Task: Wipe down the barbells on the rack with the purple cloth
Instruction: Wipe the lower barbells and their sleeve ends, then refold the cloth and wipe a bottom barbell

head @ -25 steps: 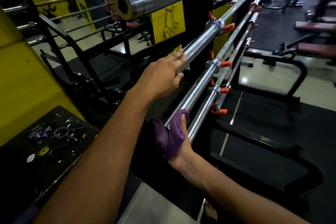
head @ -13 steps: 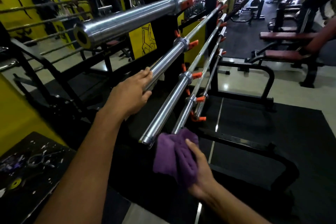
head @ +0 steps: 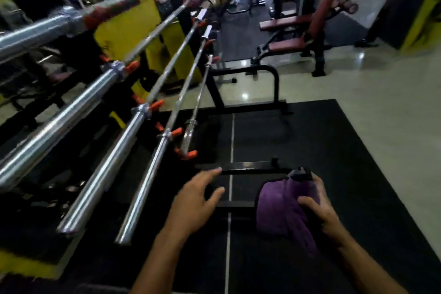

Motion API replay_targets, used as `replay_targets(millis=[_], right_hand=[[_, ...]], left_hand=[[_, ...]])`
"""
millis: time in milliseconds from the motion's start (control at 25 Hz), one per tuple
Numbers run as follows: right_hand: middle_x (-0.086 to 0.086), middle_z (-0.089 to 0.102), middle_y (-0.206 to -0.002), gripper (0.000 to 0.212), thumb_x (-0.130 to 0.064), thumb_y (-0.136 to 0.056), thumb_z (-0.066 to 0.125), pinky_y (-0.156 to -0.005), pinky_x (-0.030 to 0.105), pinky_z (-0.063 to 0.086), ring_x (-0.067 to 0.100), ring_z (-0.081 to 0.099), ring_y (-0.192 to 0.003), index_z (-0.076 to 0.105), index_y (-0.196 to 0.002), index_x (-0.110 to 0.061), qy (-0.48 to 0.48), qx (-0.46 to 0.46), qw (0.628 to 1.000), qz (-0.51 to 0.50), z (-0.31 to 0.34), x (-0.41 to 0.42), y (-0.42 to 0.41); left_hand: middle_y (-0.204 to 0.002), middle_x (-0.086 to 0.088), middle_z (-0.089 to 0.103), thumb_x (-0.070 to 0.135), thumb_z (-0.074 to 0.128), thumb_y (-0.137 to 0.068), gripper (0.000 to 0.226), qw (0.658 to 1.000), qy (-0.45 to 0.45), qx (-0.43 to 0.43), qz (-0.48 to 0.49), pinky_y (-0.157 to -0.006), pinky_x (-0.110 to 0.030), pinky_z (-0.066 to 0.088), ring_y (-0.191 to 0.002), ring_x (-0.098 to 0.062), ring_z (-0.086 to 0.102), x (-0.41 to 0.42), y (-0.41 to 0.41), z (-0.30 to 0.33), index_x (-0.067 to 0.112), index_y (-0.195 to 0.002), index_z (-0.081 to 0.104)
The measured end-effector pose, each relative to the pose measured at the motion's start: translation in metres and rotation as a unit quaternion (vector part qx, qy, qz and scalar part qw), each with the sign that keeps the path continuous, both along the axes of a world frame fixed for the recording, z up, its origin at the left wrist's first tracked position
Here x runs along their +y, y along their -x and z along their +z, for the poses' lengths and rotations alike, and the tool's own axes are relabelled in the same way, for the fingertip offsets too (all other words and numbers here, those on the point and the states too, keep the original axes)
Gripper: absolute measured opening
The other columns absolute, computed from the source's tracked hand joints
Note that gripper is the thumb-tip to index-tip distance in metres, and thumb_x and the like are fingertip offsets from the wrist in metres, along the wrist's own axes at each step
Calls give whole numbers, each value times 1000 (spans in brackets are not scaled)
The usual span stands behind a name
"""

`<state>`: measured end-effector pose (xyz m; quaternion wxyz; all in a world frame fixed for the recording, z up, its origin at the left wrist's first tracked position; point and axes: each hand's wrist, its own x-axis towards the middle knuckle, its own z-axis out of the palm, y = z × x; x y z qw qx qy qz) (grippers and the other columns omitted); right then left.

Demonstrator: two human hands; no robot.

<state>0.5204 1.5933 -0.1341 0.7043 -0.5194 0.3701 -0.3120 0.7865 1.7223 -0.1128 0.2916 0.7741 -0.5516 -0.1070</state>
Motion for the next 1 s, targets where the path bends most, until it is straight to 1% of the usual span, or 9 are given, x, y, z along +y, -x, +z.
replay_targets(millis=[120,200,320,440,560,640,720,840,1000], right_hand=[[-29,68,-97,50,-7,-84,77,-78,9,48,-4,65,-100,54,-115,-40,109,112,988,-11,-4,-45,64],[-24,63,-104,49,-10,-80,81,-79,8,46,-1,65,-97,56,-108,-42,171,201,964,-26,-15,-68,104],[-11,50,-108,31,-22,-76,84,-80,16,49,7,61,-91,64,-97,-31,258,324,910,-29,-38,-97,156],[-8,47,-107,28,-28,-74,86,-78,29,52,14,60,-91,66,-92,-21,291,406,865,-41,-57,-126,204],[2,54,-108,33,-33,-66,91,-78,39,51,28,55,-100,72,-89,-19,349,493,789,-113,-75,-156,233],[7,58,-119,35,-36,-67,91,-87,46,50,33,52,-115,74,-91,-18,375,516,756,-147,-79,-176,241],[4,65,-115,32,-33,-69,91,-91,40,49,30,57,-116,71,-88,-15,356,494,779,-152,-84,-209,245],[-6,60,-76,36,-38,-71,89,-64,22,42,20,60,-76,60,-73,-18,269,480,822,-144,-81,-263,247],[-9,58,-70,43,-49,-71,85,-54,17,40,8,57,-65,49,-78,-25,184,493,837,-149,-52,-323,245]], left_hand=[[-124,25,62,55,55,-86,53,992,-91,54,-74,-96,-30,54,-111,11,58,-48,55,-37,41,-137,52],[-122,28,61,49,61,-90,47,983,-127,78,-104,-96,-28,54,-110,14,57,-80,85,-49,44,-136,54],[-119,30,60,38,65,-94,42,974,-159,99,-125,-96,-23,53,-108,16,57,-118,117,-65,43,-135,55],[-119,25,63,33,66,-94,41,961,-196,116,-159,-96,-25,53,-106,14,58,-157,143,-87,40,-134,57],[-118,24,63,33,66,-94,40,945,-232,123,-193,-96,-24,52,-106,13,59,-201,155,-109,41,-132,57],[-117,24,63,35,66,-94,39,940,-248,126,-200,-96,-26,53,-105,12,60,-230,154,-120,43,-131,56],[-117,24,63,36,66,-94,38,933,-262,126,-212,-94,-26,54,-104,11,61,-273,150,-140,44,-130,57],[-115,23,65,42,65,-93,36,923,-279,130,-231,-92,-28,56,-103,8,62,-339,146,-165,47,-128,57],[-117,22,64,41,64,-94,35,903,-308,118,-275,-92,-25,55,-103,6,62,-423,157,-169,46,-128,56]])
